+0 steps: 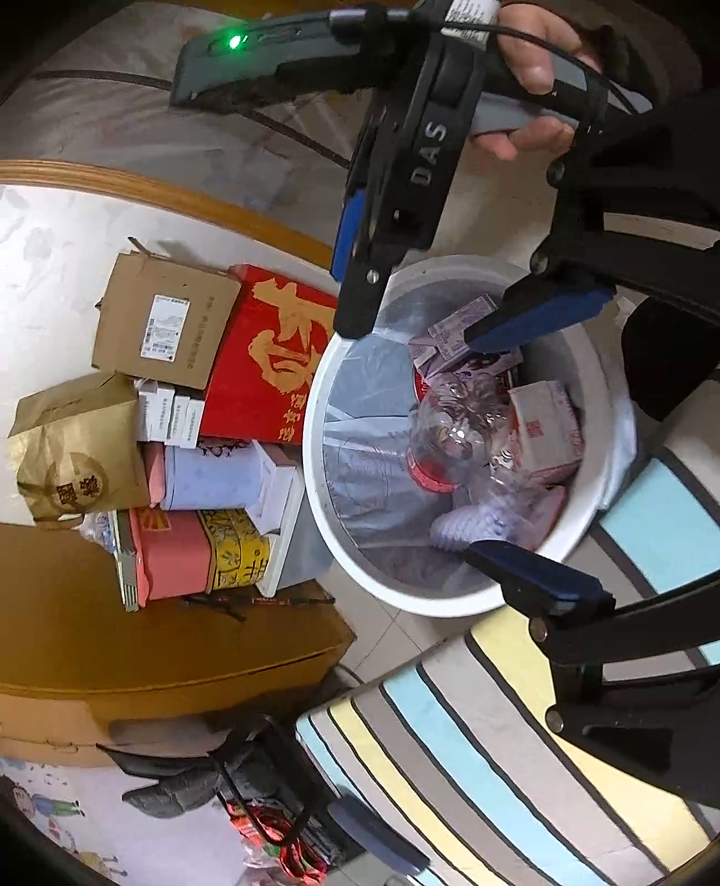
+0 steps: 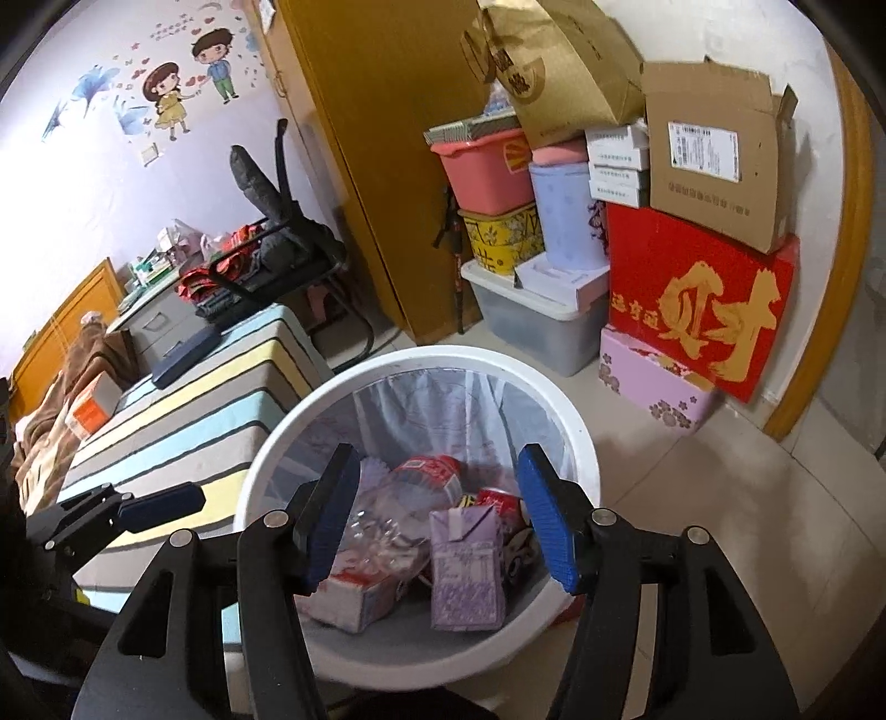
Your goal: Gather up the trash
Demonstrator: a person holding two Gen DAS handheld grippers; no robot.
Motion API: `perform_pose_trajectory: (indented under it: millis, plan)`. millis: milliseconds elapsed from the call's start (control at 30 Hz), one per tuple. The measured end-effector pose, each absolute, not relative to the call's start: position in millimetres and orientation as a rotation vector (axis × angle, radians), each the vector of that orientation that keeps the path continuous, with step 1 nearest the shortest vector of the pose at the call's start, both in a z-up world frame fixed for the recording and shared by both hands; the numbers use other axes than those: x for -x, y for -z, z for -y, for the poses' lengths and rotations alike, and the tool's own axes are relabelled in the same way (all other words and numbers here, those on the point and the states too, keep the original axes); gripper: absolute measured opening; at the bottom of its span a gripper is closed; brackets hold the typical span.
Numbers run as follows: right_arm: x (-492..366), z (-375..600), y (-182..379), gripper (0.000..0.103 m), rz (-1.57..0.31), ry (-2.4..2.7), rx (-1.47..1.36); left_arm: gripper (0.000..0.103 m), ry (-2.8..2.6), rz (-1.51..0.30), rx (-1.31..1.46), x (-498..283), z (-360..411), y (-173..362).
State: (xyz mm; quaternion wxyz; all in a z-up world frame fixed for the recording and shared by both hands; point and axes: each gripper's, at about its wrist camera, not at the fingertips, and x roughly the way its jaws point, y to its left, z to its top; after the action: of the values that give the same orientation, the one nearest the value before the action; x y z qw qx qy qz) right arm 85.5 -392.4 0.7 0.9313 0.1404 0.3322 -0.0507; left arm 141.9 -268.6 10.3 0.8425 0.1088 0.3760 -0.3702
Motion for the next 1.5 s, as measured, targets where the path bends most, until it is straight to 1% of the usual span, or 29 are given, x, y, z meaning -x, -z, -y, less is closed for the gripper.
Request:
perform_pose_trajectory:
  millis: [267, 467, 600, 867, 1233, 1500]
  plan:
    - [-64.2, 370.8, -6.4, 0.061, -0.63, 0.107, -0.284, 0.073, 0.707, -0.759, -0.183, -124.5, 235.5, -18.1]
    - [-50.0, 344.7, -4.5, 0.061, -0.606, 0.112, -0.248, 0.076, 0.613, -0.721, -0.147, -109.2, 202.3, -22.6]
    - [-40.5, 330.5, -4.5, 0.061, -0.585, 0.111, -0.228, 0.076, 0.52, -0.678, -0.144, -94.9, 179.2, -23.7]
    - [-31.2, 295.3, -6.0, 0.061, -0.553, 0.078, -0.186, 0.076, 0.334, -0.649, -0.147, -73.9, 132.8, -21.4]
    - [-22.2, 269.4, 3.7, 0.061, -0.558, 0.057, -0.144, 0.076, 0.288, -0.637, -0.068, -53.0, 103.1, -12.9]
    - [-17.3, 258.6, 4.9, 0.061, -0.559, 0.038, -0.139, 0.076, 0.275, -0.613, -0.053, -44.5, 98.8, -13.9]
